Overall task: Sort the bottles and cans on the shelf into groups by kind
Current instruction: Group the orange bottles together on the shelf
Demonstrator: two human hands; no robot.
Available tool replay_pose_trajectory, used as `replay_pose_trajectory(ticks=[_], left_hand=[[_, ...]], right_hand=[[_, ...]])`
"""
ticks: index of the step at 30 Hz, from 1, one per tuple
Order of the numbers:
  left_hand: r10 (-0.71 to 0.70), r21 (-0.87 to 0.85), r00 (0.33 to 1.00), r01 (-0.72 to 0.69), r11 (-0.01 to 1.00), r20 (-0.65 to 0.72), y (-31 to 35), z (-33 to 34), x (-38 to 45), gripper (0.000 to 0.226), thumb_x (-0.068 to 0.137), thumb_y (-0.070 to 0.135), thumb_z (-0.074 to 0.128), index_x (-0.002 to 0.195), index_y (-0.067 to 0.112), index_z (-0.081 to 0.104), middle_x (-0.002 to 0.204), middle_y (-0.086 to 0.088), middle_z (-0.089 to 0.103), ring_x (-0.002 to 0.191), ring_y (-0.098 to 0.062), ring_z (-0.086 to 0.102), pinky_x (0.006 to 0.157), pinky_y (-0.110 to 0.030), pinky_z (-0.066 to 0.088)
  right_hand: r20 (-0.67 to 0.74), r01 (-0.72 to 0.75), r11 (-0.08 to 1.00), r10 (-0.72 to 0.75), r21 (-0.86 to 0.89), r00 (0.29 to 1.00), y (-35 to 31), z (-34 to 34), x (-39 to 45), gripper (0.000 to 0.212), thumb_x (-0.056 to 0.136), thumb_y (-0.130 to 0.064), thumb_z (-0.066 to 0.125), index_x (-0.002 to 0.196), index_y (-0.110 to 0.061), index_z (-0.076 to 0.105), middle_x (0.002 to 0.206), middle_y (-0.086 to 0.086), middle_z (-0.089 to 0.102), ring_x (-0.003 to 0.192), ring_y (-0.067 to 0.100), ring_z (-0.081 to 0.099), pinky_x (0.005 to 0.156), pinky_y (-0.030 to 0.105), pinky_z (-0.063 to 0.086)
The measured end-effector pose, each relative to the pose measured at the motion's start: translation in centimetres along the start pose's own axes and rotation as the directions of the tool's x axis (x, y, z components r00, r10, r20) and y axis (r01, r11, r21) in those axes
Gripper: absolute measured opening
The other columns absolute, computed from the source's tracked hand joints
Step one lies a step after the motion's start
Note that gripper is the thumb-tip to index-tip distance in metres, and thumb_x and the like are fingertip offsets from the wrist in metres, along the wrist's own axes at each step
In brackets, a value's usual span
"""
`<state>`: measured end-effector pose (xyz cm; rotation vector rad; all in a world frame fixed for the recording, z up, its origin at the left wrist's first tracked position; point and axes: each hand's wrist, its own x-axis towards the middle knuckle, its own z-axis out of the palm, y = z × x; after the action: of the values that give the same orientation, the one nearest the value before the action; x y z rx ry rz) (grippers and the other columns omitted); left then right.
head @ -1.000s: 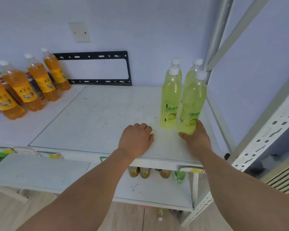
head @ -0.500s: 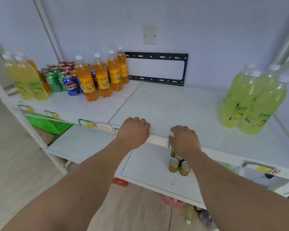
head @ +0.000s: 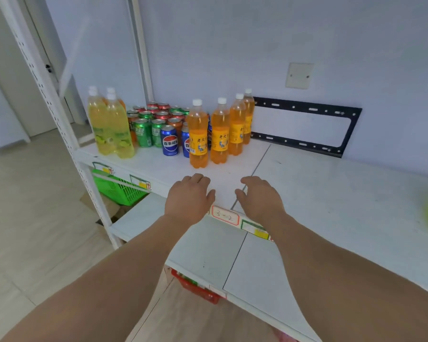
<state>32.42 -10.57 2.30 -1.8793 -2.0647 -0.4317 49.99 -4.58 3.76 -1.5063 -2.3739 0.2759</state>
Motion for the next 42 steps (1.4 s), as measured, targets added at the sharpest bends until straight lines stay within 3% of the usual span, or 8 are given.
replay_pose_trajectory(ticks=[5,11,14,19,24,27,34,42], left_hand=[[-0.383,-0.425,0.916,0.395,0.814,0.116,-2.7,2.9,6.6,0.064,0.094,0.056,0.05,0.146,0.022,0.036,0.152,0.0,0.039,0.134,-0.021,0.043,0.103,-0.039,0.041],[-0.422,-0.822,0.884,0.388,0.417,0.203,-5.4,5.4,12.9,0.059,0.092,0.047,0.061,0.142,0.025,0.038,0.122,0.016,0.045,0.108,-0.002,0.043,0.087,-0.023,0.034],[-0.412,-0.841,0.882,0.393,0.371,0.23,-6.6,6.4,15.4,0.061,0.092,0.047,0.06,0.143,0.026,0.035,0.117,0.021,0.043,0.1,0.004,0.045,0.082,-0.015,0.037],[-0.363,-0.836,0.881,0.43,0.342,0.304,-7.9,8.8,18.5,0.087,0.071,0.079,0.056,0.143,0.032,0.037,0.137,0.012,0.053,0.124,-0.015,0.053,0.103,-0.041,0.046],[-0.305,-0.834,0.872,0.468,0.293,0.382,-8.7,9.8,19.6,0.07,0.081,0.065,0.061,0.138,0.03,0.042,0.131,0.008,0.058,0.116,-0.016,0.057,0.097,-0.036,0.048],[-0.257,-0.85,0.878,0.464,0.251,0.403,-8.8,9.8,18.9,0.078,0.073,0.07,0.065,0.138,0.033,0.042,0.13,0.009,0.06,0.115,-0.018,0.059,0.097,-0.042,0.051],[-0.04,-0.874,0.878,0.479,0.084,0.477,-4.7,7.9,14.6,0.058,0.072,0.07,0.058,0.122,0.04,0.051,0.113,0.011,0.068,0.102,-0.013,0.067,0.083,-0.035,0.053],[0.19,-0.857,0.837,0.507,0.086,0.514,3.5,5.8,10.5,0.06,0.069,0.08,0.042,0.111,0.038,0.056,0.105,0.005,0.071,0.095,-0.019,0.069,0.09,-0.048,0.054]], right_hand=[[-0.104,-0.056,0.939,0.096,0.339,0.99,-1.9,2.0,9.4,0.051,0.098,-0.047,0.046,0.144,-0.023,0.042,0.146,-0.001,0.047,0.128,0.022,0.049,0.105,0.039,0.041],[-0.07,-0.098,0.711,0.204,0.696,0.977,-2.9,3.0,18.9,0.048,0.092,-0.051,0.056,0.135,-0.031,0.047,0.139,-0.005,0.052,0.124,0.021,0.052,0.099,0.044,0.046],[-0.06,-0.099,0.639,0.222,0.763,0.973,-2.8,3.5,22.1,0.054,0.089,-0.055,0.059,0.137,-0.035,0.043,0.13,-0.011,0.053,0.12,0.016,0.051,0.1,0.047,0.046],[0.007,-0.145,0.552,0.244,0.821,0.97,-2.7,5.2,25.4,0.062,0.085,-0.053,0.067,0.139,-0.035,0.043,0.131,-0.008,0.057,0.121,0.02,0.053,0.101,0.045,0.046],[0.048,-0.199,0.533,0.283,0.822,0.958,-2.8,6.0,25.9,0.058,0.085,-0.046,0.071,0.135,-0.031,0.046,0.128,-0.005,0.059,0.12,0.022,0.055,0.101,0.046,0.047],[0.041,-0.226,0.519,0.343,0.824,0.938,-2.4,6.0,24.4,0.065,0.078,-0.055,0.073,0.132,-0.031,0.046,0.124,-0.006,0.062,0.114,0.02,0.059,0.097,0.047,0.051],[-0.015,-0.213,0.308,0.6,0.927,0.8,-0.5,5.2,16.3,0.061,0.077,-0.052,0.075,0.125,-0.026,0.049,0.11,-0.006,0.067,0.099,0.015,0.066,0.089,0.044,0.057],[-0.123,-0.197,0.331,0.738,0.923,0.664,3.2,0.8,8.3,0.06,0.078,-0.053,0.074,0.126,-0.027,0.049,0.109,-0.005,0.065,0.097,0.016,0.066,0.087,0.044,0.057]])
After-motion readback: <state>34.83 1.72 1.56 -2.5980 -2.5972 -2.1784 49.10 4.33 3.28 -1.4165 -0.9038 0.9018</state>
